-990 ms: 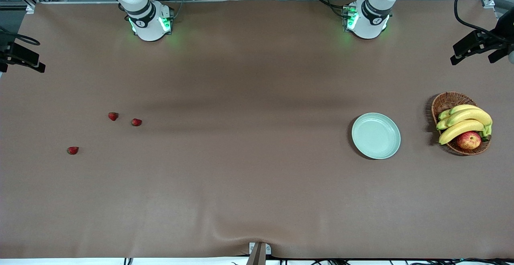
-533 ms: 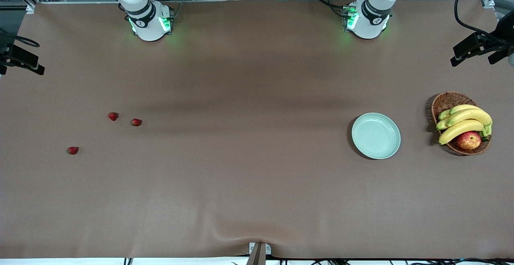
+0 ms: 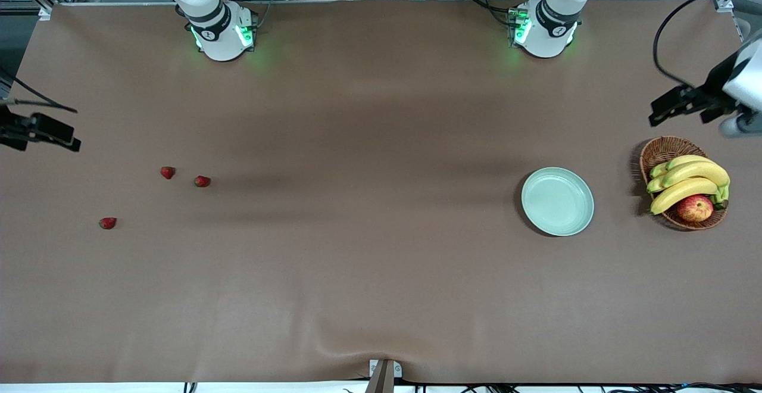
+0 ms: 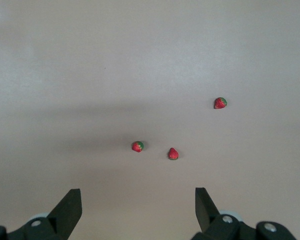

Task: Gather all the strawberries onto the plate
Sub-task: 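Reach the right gripper to a strawberry while the left gripper nears the plate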

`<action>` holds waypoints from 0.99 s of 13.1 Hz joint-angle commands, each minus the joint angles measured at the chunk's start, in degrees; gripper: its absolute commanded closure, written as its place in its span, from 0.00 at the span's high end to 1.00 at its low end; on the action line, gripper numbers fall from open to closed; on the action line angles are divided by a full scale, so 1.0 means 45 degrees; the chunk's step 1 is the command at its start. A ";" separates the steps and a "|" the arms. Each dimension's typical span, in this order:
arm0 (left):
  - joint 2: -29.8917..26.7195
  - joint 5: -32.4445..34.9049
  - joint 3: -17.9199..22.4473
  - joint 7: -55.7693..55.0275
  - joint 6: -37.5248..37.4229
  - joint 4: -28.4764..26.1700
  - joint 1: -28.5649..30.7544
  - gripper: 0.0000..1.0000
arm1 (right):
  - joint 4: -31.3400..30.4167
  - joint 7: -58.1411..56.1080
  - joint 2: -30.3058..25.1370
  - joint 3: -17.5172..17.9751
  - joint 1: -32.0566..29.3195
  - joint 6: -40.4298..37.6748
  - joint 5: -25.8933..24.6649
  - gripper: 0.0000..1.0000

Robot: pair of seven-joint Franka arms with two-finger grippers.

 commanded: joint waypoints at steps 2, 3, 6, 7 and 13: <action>-0.0091 0.0246 -0.0115 0.0035 0.3032 -0.2481 -0.0022 1.00 | -0.0245 -0.0192 0.1230 0.0089 -0.0156 0.1145 0.0167 1.00; 0.0006 0.0246 -0.0115 0.0035 0.3815 -0.3029 -0.0002 1.00 | -0.0284 -0.0173 0.1660 0.0089 -0.0137 0.1400 0.0167 1.00; 0.0942 0.0246 -0.0115 0.0035 0.5245 -0.3755 0.0095 1.00 | -0.0400 -0.0173 0.3183 0.0089 -0.0195 0.2900 0.0187 1.00; 0.1177 0.0246 -0.0077 0.0055 0.5848 -0.3931 0.0115 1.00 | -0.0537 -0.0173 0.3729 0.0089 -0.0330 0.3467 0.0206 1.00; 0.3499 0.0246 -0.0076 -0.0081 0.8469 -0.4402 0.0193 1.00 | -0.2625 -0.0153 0.5041 0.0108 -0.0312 0.4213 0.0226 1.00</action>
